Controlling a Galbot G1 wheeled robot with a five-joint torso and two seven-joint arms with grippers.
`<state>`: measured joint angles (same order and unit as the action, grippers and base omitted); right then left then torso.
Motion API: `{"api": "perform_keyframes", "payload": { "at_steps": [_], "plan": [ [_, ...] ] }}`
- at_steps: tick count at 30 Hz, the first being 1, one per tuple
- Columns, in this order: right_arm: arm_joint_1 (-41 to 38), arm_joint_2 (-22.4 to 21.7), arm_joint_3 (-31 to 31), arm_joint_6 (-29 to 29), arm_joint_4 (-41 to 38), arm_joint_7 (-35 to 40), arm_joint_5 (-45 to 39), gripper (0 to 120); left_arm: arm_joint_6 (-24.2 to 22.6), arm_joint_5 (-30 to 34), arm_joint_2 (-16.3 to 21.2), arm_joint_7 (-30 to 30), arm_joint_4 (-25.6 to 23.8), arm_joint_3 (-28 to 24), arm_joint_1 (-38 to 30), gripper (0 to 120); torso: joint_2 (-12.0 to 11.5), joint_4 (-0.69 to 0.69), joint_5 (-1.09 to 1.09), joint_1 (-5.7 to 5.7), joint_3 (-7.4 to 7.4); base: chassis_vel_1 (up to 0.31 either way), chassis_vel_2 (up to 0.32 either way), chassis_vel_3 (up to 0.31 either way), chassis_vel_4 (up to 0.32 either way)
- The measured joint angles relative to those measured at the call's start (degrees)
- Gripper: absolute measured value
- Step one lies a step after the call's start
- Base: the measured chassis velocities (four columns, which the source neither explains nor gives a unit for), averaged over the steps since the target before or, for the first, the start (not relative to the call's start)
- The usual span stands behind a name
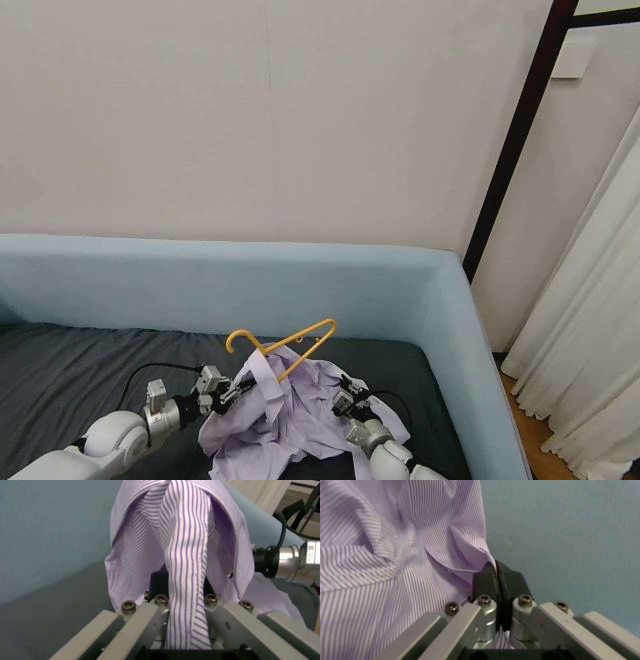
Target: Pick up the clothes from the sofa and hang them on the clothes hanger.
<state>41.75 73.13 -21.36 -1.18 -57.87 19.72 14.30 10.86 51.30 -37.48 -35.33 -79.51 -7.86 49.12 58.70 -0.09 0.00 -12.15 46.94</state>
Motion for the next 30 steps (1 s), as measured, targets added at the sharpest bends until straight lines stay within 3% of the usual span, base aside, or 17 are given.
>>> {"api": "perform_keyframes", "payload": {
  "at_steps": [9,19,30],
  "plan": [
    [0.1,-0.9,0.1,0.7,-0.4,-0.2,-0.5,0,-0.1,0.1,0.2,0.0,-0.4,0.1,0.0,1,0.0,0.00,0.00,0.00,0.00,0.000,0.000,0.000,0.000],
    [-0.6,-4.0,-0.2,0.0,-5.7,0.2,-9.2,0,0.5,-2.5,2.1,-3.8,-1.6,2.2,1.9,1,0.0,0.00,0.00,0.00,0.00,0.000,0.000,0.000,0.000],
    [-0.2,-9.9,2.0,-2.7,-17.5,0.1,-18.4,0,1.3,-8.5,6.0,-9.9,-2.8,4.3,2.5,1,0.0,0.00,0.00,0.00,0.00,0.000,0.000,0.000,0.000]
  ]
}}
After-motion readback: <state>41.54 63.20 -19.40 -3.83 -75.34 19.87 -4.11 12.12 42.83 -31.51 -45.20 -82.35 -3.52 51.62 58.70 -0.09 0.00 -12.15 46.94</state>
